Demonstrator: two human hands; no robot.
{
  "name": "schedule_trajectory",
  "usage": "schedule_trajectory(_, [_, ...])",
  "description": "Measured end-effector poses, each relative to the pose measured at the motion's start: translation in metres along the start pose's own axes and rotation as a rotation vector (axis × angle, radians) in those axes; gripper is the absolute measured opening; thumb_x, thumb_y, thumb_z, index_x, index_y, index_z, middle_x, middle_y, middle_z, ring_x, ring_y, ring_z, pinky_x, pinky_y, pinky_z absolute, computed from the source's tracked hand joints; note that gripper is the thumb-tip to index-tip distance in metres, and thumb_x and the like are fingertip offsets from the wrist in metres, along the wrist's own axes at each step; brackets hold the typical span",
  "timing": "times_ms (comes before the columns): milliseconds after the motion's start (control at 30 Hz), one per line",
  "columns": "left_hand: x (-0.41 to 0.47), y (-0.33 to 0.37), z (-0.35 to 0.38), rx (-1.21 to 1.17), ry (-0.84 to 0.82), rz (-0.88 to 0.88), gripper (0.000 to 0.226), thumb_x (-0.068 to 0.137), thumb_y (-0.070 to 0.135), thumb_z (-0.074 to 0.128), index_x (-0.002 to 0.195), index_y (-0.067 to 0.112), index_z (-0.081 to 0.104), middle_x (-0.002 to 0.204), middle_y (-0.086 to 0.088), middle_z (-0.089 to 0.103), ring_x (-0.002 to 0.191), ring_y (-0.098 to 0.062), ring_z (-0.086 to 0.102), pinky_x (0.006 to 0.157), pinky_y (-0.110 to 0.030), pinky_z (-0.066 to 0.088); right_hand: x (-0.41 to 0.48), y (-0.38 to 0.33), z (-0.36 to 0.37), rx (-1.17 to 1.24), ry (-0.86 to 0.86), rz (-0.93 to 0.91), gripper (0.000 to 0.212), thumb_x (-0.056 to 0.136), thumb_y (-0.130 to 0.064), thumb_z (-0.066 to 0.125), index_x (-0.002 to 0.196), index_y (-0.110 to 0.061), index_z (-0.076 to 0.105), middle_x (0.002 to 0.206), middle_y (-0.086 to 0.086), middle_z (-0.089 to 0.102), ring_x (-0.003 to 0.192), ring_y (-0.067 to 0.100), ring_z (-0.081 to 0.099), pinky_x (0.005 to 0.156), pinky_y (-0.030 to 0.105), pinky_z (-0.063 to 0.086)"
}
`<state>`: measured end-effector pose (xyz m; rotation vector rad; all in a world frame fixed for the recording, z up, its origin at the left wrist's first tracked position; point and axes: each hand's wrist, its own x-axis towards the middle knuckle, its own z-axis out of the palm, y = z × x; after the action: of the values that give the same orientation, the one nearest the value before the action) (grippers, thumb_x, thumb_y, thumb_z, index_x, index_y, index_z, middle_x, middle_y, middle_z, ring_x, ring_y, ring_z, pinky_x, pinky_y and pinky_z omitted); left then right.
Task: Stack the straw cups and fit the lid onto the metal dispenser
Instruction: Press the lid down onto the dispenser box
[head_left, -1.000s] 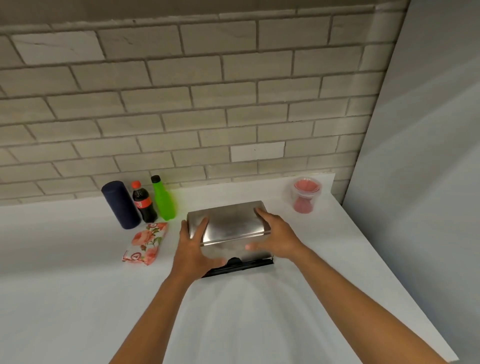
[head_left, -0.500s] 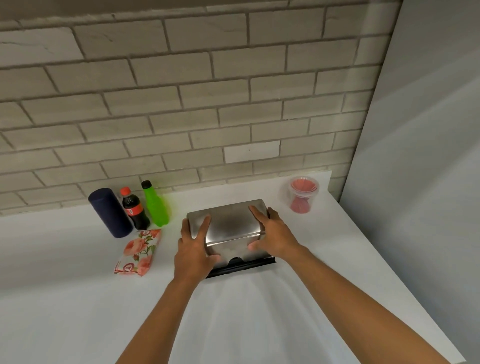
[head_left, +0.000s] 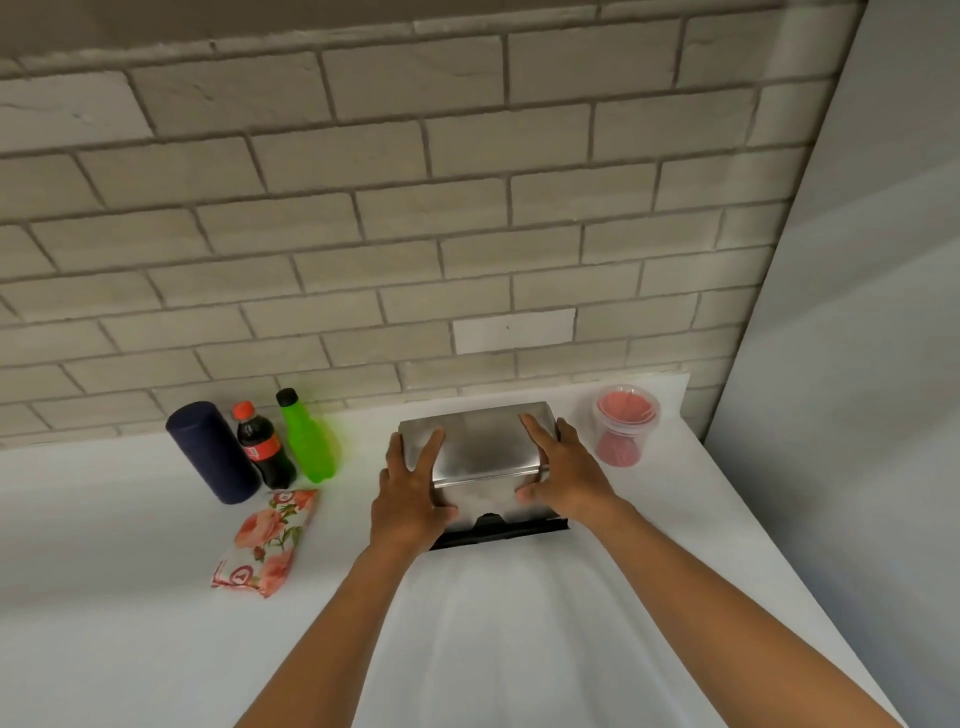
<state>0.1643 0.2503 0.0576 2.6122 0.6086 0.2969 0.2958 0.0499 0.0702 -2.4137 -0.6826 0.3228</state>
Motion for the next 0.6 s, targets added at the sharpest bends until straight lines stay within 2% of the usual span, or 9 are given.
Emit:
schedule_trajectory(300, [0.043,0.005,0.012,-0.032,0.033,0.028,0.111,0.074,0.023,0.082,0.161,0.054,0.02,0.172,-0.008,0.007,0.145,-0.039,0.038,0.09,-0.046,0.057,0.038,0.016,-0.007,0.003,0.024,-0.045,0.115,0.078,-0.036,0.087,0.165,-0.046,0.011,0.17,0.015,0.012,0.149,0.032,0.037,0.111,0.042,0.046])
schedule_trajectory(467, [0.058,0.002,0.017,-0.021,0.044,0.044,0.114,0.071,0.027,0.085,0.161,0.054,0.022,0.17,-0.008,0.01,0.144,-0.042,0.039,0.09,-0.05,0.058,0.051,0.022,-0.005,0.001,0.035,-0.055,0.115,0.078,-0.038,0.085,0.164,-0.048,0.008,0.173,0.018,0.003,0.155,0.034,0.027,0.114,0.041,0.041])
schedule_trajectory(600, [0.065,0.0,0.018,-0.008,0.044,0.052,0.114,0.07,0.028,0.087,0.162,0.051,0.023,0.17,-0.008,0.011,0.144,-0.041,0.04,0.091,-0.052,0.059,0.056,0.024,-0.003,-0.015,0.052,-0.052,0.115,0.078,-0.04,0.084,0.164,-0.049,0.007,0.173,0.018,0.003,0.153,0.036,0.029,0.112,0.041,0.041])
